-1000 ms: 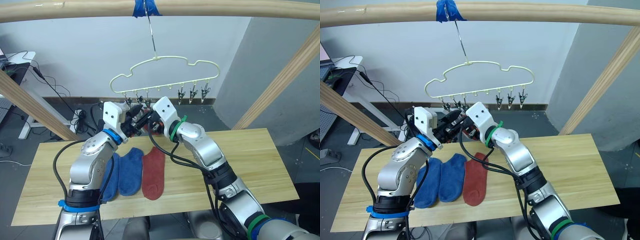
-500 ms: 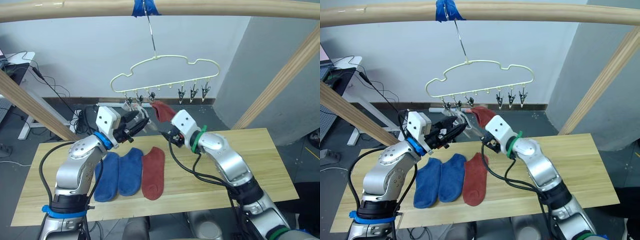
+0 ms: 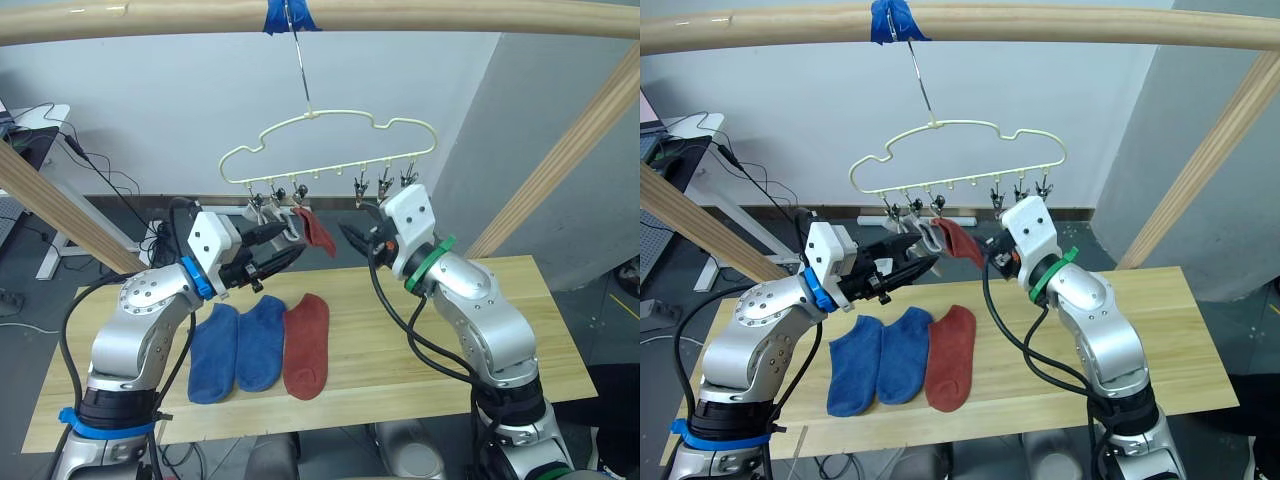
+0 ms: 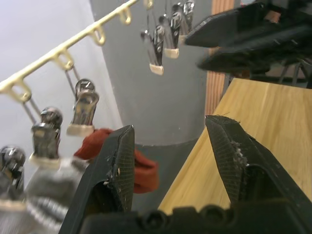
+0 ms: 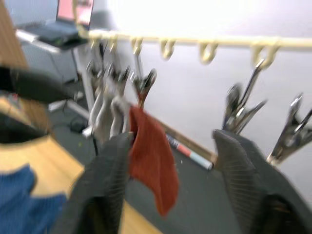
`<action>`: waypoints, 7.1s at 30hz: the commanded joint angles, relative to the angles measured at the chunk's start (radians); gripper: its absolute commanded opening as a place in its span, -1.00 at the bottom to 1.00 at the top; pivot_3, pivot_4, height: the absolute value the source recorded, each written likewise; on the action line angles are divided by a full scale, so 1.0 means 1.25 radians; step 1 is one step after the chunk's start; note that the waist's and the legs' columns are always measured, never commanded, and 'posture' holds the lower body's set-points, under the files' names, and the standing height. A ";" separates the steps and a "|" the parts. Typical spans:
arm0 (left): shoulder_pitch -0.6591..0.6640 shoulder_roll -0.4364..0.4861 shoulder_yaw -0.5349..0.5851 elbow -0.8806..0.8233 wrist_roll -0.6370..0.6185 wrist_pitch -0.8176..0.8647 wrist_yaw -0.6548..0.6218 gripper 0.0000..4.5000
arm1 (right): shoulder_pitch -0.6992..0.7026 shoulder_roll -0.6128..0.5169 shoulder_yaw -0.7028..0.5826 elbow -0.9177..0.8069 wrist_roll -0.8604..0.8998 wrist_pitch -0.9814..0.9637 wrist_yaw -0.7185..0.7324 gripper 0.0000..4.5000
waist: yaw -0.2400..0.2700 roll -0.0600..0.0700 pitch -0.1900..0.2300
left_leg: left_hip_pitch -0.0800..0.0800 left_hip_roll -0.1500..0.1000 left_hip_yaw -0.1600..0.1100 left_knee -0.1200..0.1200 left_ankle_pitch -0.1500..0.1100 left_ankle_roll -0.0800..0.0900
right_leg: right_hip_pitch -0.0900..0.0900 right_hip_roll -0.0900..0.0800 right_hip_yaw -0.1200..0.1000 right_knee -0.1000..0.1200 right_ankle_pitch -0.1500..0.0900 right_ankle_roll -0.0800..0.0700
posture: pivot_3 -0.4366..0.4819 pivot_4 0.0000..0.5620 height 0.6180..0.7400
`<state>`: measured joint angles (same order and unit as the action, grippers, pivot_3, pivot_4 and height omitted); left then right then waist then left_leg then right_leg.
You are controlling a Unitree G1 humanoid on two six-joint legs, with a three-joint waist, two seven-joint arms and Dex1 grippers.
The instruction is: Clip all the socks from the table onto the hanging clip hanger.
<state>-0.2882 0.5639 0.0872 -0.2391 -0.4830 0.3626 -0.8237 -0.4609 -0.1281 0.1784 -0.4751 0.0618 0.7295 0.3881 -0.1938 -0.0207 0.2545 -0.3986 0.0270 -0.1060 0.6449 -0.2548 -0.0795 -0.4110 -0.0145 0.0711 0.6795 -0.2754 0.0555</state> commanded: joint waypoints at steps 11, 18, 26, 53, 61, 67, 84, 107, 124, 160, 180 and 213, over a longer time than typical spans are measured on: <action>-0.020 -0.016 -0.022 -0.016 0.023 -0.030 0.000 0.15 | -0.086 0.068 -0.070 0.059 0.027 0.064 -0.111 -0.36 | 0.000 0.000 0.000 | 0.000 0.000 0.000 0.000 0.000 0.000 | 0.000 0.000 0.000 0.000 0.000 0.000 | -0.60 -0.25 0.83; -0.022 -0.016 -0.029 -0.008 0.026 -0.040 -0.004 0.15 | -0.116 0.070 -0.067 0.112 0.032 0.035 -0.117 -0.36 | -0.001 0.000 0.000 | 0.000 0.000 0.000 0.000 0.000 0.000 | 0.000 0.000 0.000 0.000 0.000 0.000 | -0.60 -0.26 0.83; -0.002 -0.016 -0.035 -0.011 0.030 -0.050 -0.009 0.15 | -0.145 0.074 -0.054 0.173 0.031 -0.017 -0.118 -0.36 | -0.002 0.000 0.000 | 0.000 0.000 0.000 0.000 0.000 0.000 | 0.000 0.000 0.000 0.000 0.000 0.000 | -0.59 -0.30 0.83; 0.042 -0.036 -0.054 0.016 0.063 -0.106 -0.021 0.15 | -0.175 0.097 -0.036 0.262 0.036 -0.128 -0.122 -0.36 | -0.002 0.000 -0.002 | 0.000 0.000 0.000 0.000 0.000 0.000 | 0.000 0.000 0.000 0.001 0.000 -0.001 | -0.57 -0.39 0.83; 0.071 -0.045 -0.102 0.035 0.118 -0.121 -0.007 0.15 | -0.172 0.102 -0.048 0.263 0.045 -0.127 -0.125 -0.86 | -0.003 0.000 -0.002 | 0.000 0.000 0.000 0.000 0.000 0.000 | 0.000 0.000 0.000 0.001 0.000 -0.001 | -0.57 -0.38 0.83; 0.091 -0.088 -0.158 0.076 0.205 -0.114 0.075 0.15 | -0.171 0.103 -0.050 0.265 0.047 -0.126 -0.122 -1.00 | -0.002 0.001 -0.003 | 0.000 0.000 0.000 0.001 0.000 0.000 | 0.000 0.000 0.000 0.002 0.001 -0.001 | -0.56 -0.36 0.83; 0.133 -0.231 -0.204 0.220 0.333 0.054 0.314 0.15 | -0.163 0.100 -0.049 0.247 0.050 -0.105 -0.108 -1.00 | -0.003 0.001 -0.003 | 0.001 0.000 0.000 0.001 0.000 0.000 | 0.000 0.000 0.000 0.003 0.001 -0.001 | -0.62 -0.26 0.83; 0.131 -0.164 -0.214 0.263 0.360 -0.183 0.197 -1.00 | -0.180 0.099 -0.058 0.253 0.052 -0.097 -0.109 -1.00 | -0.004 0.004 -0.005 | 0.001 0.000 0.000 0.001 0.000 0.000 | 0.001 0.000 0.000 0.003 0.001 -0.001 | -0.65 -0.13 0.83; -0.022 -0.201 -0.191 0.294 0.358 -0.506 0.168 -1.00 | -0.183 0.090 -0.062 0.244 0.059 -0.093 -0.104 -1.00 | -0.004 0.004 -0.005 | 0.001 0.000 0.000 0.001 0.000 0.000 | 0.001 0.000 0.000 0.002 0.001 -0.001 | -0.66 -0.16 0.83; -0.150 -0.248 -0.171 0.393 0.365 -0.517 0.206 -1.00 | -0.183 0.074 -0.044 0.246 0.072 -0.076 -0.079 -1.00 | -0.021 0.004 -0.005 | 0.000 -0.001 0.000 0.001 0.000 0.000 | 0.001 0.000 0.000 0.002 0.001 -0.001 | -0.65 -0.24 0.83; -0.167 -0.268 -0.161 0.398 0.334 -0.496 0.206 -1.00 | -0.159 0.043 -0.059 0.148 0.144 0.000 -0.030 0.58 | -0.021 0.004 -0.005 | 0.000 -0.001 0.000 0.001 0.000 0.000 | 0.000 0.000 0.000 0.002 0.001 -0.001 | -0.64 -0.29 0.83; -0.049 -0.102 -0.073 0.059 0.098 -0.134 0.050 0.16 | -0.052 -0.051 -0.059 0.041 0.116 -0.007 -0.123 -0.15 | -0.018 0.004 -0.005 | 0.001 0.000 0.000 0.001 0.001 0.000 | 0.001 0.000 0.000 0.002 0.001 -0.001 | -0.57 -0.37 0.83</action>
<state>-0.3472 0.4358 -0.0104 -0.1184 -0.3553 0.2023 -0.7652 -0.5071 -0.1979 0.1041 -0.4140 0.2191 0.7506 0.2502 -0.2165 -0.0154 0.2480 -0.3979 0.0265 -0.1065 0.6463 -0.2539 -0.0789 -0.4102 -0.0144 0.0710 0.6820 -0.2745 0.0543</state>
